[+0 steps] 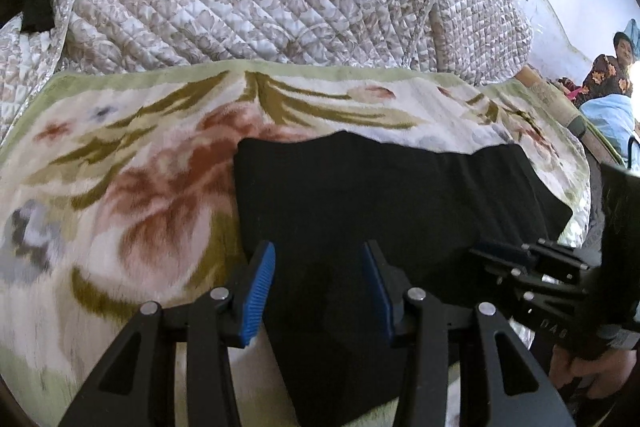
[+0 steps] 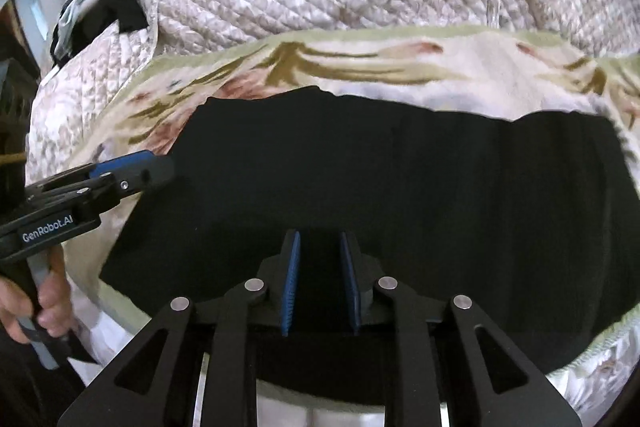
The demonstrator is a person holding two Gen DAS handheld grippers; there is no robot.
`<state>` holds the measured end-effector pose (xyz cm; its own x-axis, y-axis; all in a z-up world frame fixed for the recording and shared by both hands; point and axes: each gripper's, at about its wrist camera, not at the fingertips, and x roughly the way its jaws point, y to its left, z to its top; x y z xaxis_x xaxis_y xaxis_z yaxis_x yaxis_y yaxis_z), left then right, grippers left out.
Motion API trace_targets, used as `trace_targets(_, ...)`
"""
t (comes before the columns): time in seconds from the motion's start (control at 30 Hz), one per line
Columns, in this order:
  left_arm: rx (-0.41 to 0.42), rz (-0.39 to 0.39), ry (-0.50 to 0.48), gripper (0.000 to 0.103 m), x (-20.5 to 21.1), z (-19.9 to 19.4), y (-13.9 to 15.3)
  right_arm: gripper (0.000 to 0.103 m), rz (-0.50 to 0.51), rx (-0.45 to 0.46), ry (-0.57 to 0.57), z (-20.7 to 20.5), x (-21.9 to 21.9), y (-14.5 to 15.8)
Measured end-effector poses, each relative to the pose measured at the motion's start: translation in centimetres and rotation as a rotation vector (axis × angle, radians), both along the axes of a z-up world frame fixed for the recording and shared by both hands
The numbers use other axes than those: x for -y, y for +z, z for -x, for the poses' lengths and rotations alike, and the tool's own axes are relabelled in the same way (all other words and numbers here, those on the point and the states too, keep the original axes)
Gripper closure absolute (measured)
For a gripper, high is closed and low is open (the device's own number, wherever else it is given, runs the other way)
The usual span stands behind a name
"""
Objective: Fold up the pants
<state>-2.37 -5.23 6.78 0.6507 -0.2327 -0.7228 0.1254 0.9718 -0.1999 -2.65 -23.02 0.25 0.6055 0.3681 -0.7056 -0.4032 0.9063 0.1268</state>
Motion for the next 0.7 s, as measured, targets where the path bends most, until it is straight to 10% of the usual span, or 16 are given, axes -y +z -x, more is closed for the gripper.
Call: trace_targets(0.7, -0.012, -0.034, -0.029, 0.067, 1.0, 3.9, -1.6, 0.085, -0.014, -0.004, -0.061, 2.1, 2.2, 0.0)
